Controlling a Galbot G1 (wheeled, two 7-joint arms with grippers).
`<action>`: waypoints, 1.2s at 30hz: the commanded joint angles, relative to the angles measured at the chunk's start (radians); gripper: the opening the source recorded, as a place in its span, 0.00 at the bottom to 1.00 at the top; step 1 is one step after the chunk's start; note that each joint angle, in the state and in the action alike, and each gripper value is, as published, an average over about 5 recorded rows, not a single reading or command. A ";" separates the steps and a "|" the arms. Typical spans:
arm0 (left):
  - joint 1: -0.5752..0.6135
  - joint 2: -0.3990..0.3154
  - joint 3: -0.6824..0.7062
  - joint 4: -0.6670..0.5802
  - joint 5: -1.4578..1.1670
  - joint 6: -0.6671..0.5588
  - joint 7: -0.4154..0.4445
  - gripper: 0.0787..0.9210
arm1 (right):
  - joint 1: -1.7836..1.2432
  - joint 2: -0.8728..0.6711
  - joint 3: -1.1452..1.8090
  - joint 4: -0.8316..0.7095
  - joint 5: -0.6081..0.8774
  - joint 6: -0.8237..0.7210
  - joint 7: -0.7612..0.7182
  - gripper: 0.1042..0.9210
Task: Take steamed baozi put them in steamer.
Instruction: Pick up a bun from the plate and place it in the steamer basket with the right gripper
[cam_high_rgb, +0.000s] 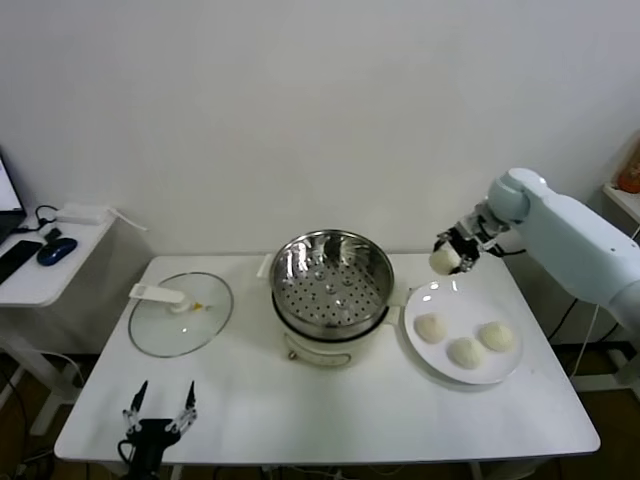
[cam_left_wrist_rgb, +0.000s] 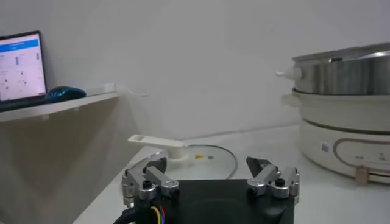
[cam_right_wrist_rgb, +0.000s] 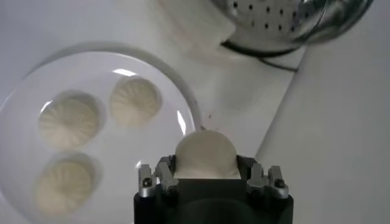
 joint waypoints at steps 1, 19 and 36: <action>-0.001 -0.005 0.001 -0.005 0.011 0.002 0.007 0.88 | 0.205 -0.002 -0.173 0.230 0.008 0.102 0.003 0.68; 0.001 -0.004 -0.010 -0.031 0.005 0.012 0.007 0.88 | 0.112 0.405 -0.102 0.029 -0.293 0.271 0.051 0.68; 0.016 0.007 -0.044 -0.041 -0.028 0.015 0.009 0.88 | -0.035 0.531 0.009 -0.177 -0.543 0.353 0.100 0.69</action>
